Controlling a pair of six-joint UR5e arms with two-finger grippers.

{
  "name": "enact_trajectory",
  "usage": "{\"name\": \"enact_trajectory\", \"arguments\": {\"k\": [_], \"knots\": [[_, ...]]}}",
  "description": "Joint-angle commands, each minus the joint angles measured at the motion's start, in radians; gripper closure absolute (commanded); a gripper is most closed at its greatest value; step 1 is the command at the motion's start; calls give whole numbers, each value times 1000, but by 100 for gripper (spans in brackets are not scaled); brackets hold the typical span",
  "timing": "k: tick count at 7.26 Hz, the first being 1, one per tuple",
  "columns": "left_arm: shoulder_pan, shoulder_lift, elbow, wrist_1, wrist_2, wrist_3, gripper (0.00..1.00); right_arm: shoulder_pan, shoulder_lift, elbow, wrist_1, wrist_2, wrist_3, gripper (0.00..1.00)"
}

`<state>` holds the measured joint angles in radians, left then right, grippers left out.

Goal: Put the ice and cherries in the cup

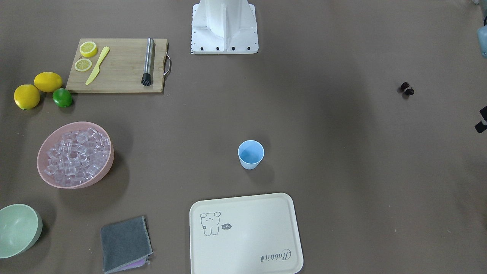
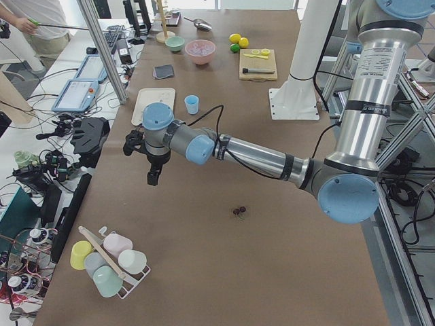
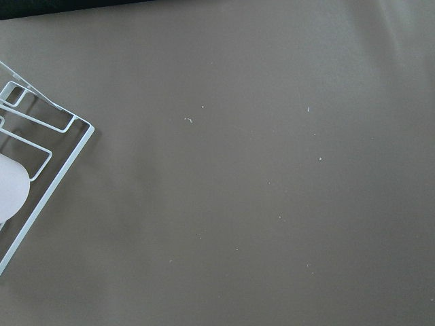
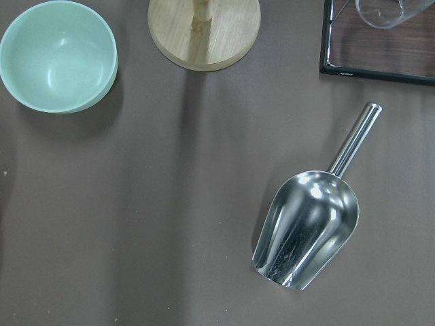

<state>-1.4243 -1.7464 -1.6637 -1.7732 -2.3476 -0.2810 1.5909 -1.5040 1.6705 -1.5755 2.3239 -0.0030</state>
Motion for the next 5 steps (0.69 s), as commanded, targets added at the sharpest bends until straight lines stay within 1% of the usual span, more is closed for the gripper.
{"name": "enact_trajectory", "arguments": {"k": [1,3,4,5], "knots": [[-4,5,-13,0,-1,-10,2,0,-2,6,0,17,0,0],[-7,16,-24,0,-1,-10,2,-3,-1,17,0,41,1,0],[-10,18,-24,1,-1,-9,2,-17,5,34,0,67,9,0],[-8,15,-8,0,1,-9,2,-63,16,66,3,71,100,0]]}}
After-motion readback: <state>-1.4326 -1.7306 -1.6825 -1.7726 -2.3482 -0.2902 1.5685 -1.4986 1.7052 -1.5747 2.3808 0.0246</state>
